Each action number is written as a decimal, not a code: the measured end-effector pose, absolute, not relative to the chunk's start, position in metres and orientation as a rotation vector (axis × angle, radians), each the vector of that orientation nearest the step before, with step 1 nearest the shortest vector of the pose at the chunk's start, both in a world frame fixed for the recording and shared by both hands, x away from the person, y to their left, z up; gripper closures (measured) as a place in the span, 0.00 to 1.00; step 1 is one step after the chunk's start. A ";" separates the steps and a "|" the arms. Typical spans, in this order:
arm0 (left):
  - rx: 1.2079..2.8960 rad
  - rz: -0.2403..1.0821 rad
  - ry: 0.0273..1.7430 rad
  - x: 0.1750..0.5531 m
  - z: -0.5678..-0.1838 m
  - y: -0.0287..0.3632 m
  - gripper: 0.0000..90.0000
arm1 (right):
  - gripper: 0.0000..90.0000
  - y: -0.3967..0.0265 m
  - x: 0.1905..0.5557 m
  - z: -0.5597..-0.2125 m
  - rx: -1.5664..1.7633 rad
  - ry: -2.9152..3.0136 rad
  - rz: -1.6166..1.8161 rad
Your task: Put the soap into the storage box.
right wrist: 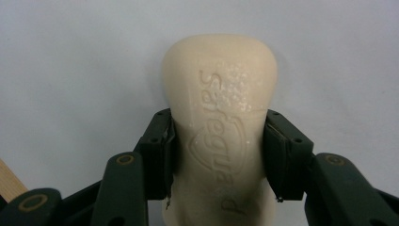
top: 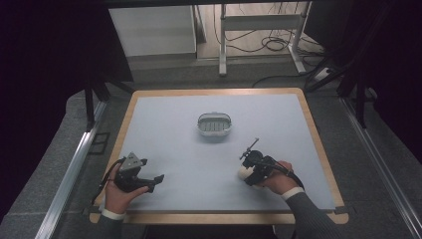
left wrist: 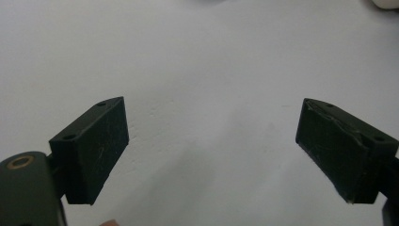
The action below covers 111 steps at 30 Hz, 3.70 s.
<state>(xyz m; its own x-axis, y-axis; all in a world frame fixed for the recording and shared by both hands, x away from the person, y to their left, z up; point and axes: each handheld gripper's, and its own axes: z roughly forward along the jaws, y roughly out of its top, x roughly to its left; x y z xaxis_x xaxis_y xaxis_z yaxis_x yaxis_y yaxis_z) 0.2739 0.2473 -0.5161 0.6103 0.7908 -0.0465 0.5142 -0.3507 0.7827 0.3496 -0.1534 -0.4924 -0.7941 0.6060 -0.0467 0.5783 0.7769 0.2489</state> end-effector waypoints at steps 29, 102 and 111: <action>2.032 0.429 1.025 0.274 -0.516 0.248 0.12 | 0.55 -0.141 0.372 -0.441 0.812 2.777 0.465; 2.058 0.403 1.010 0.276 -0.518 0.244 0.11 | 0.55 -0.109 0.455 -0.419 0.769 2.798 0.547; 2.061 0.403 1.010 0.276 -0.518 0.245 0.11 | 0.55 -0.100 0.463 -0.414 0.745 2.796 0.535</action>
<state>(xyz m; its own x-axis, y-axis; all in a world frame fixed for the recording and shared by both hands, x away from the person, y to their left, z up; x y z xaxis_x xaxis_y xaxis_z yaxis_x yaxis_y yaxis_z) 0.2761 0.2447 -0.5184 0.6326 0.7724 -0.0563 0.5216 -0.3712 0.7682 0.4633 -0.0997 -0.4141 -0.8533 0.5124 -0.0971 0.4403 0.8076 0.3923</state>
